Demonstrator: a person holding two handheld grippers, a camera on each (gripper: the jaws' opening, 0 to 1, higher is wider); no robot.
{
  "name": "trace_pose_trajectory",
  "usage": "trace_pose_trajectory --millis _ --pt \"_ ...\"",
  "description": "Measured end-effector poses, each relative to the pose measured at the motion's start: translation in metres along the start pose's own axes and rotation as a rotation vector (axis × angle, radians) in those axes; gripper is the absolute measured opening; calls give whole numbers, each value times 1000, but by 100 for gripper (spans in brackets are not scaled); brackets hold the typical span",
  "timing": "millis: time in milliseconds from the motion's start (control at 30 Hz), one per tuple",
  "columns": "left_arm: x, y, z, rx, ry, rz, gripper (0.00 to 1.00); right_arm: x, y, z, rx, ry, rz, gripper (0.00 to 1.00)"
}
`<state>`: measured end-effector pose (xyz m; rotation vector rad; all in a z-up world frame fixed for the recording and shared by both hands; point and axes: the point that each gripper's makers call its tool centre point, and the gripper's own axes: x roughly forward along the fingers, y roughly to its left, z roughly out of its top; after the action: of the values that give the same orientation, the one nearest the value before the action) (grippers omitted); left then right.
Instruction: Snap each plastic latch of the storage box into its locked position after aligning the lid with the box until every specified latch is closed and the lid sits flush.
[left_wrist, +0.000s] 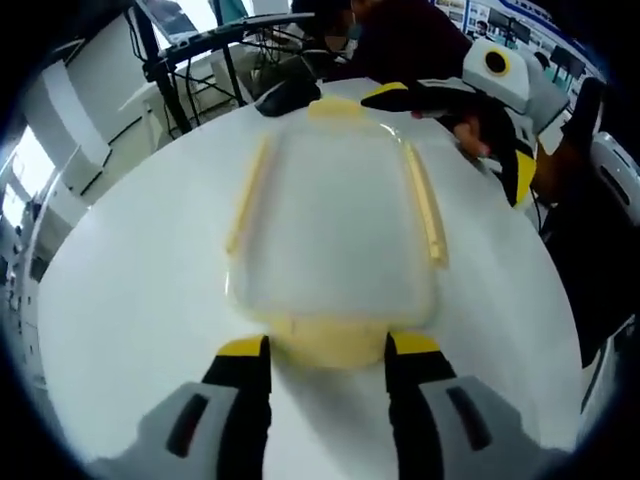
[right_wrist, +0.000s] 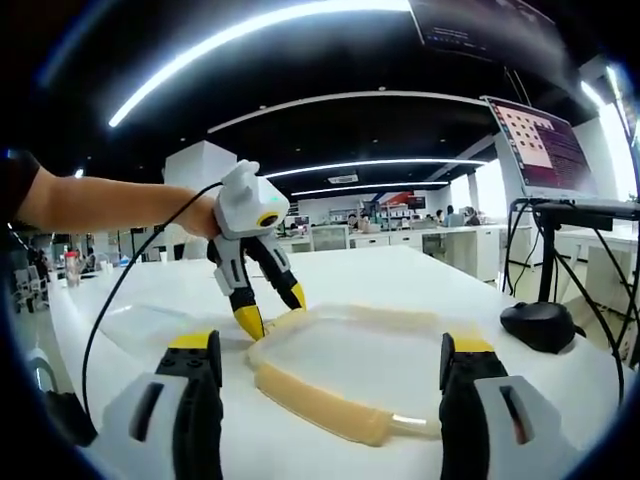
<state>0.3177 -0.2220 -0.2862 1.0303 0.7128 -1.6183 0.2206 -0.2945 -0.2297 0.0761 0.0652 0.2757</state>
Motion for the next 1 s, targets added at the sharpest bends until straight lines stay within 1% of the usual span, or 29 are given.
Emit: trace_pose_trajectory --millis 367,500,700,900,933,1000 --pt "4 2 2 5 77 -35 45 2 -2 -3 -3 11 -3 91" --pt "4 2 3 10 93 -42 45 3 -2 -1 -1 7 -1 91" --pt "5 -3 4 23 119 -46 45 4 -4 -3 -1 14 -1 90" --pt "4 4 3 33 148 -53 45 3 -6 -3 0 15 -2 90" --pt "5 0 4 34 154 -52 45 3 -6 -3 -1 16 -3 90" --pt "5 0 6 36 164 -53 45 4 -6 -4 -2 19 -3 90"
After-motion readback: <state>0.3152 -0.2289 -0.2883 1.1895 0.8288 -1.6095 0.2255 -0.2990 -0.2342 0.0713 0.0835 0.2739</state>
